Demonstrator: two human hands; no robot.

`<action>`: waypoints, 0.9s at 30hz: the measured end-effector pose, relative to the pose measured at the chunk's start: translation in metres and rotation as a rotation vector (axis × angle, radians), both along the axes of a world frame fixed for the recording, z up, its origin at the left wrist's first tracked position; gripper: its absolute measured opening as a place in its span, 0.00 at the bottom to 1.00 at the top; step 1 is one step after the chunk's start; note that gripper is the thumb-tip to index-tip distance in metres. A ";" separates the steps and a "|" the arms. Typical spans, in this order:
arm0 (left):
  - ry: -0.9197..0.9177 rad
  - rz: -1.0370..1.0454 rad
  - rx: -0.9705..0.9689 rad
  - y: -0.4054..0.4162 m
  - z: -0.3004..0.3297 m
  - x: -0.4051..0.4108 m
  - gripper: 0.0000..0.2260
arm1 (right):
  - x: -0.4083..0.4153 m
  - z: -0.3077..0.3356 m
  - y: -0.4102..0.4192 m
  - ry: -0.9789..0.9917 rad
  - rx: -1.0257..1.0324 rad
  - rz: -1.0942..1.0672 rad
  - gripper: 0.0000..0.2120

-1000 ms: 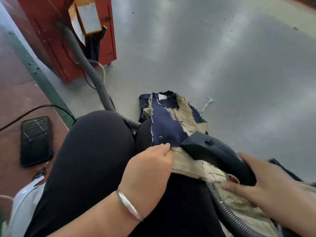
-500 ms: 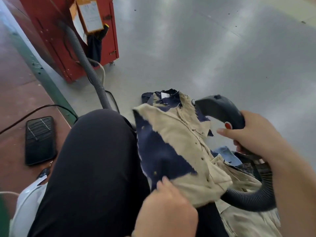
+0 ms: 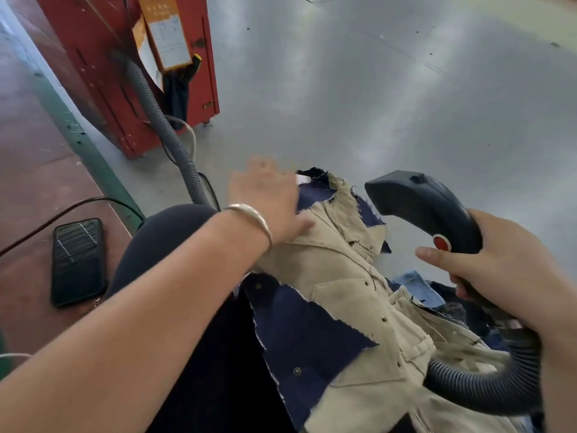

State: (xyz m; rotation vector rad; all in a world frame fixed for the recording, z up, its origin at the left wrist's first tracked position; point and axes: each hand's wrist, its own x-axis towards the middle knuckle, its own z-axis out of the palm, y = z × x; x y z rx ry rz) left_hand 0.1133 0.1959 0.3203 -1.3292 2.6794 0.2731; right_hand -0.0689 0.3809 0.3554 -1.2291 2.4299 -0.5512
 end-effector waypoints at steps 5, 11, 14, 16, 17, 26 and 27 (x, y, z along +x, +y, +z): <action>0.191 0.263 0.340 -0.003 -0.036 0.011 0.43 | 0.000 0.001 0.001 0.018 0.010 0.013 0.14; 0.878 0.428 0.210 0.013 -0.037 0.037 0.12 | 0.009 0.007 -0.008 0.007 0.032 0.060 0.14; 0.927 0.499 -0.048 0.024 -0.026 0.080 0.11 | 0.015 0.012 -0.008 0.017 0.021 0.070 0.14; 0.826 0.486 -0.043 0.041 -0.022 0.110 0.09 | 0.019 0.015 -0.008 0.026 0.018 0.071 0.15; 0.756 0.475 -0.018 0.053 -0.021 0.121 0.08 | 0.022 0.017 -0.007 0.038 0.015 0.076 0.15; 0.296 0.211 -0.417 0.097 -0.002 0.125 0.32 | 0.048 0.024 0.006 0.076 0.178 0.242 0.19; 0.352 0.048 -0.444 0.098 0.001 0.115 0.28 | 0.048 0.024 0.009 0.072 0.205 0.247 0.19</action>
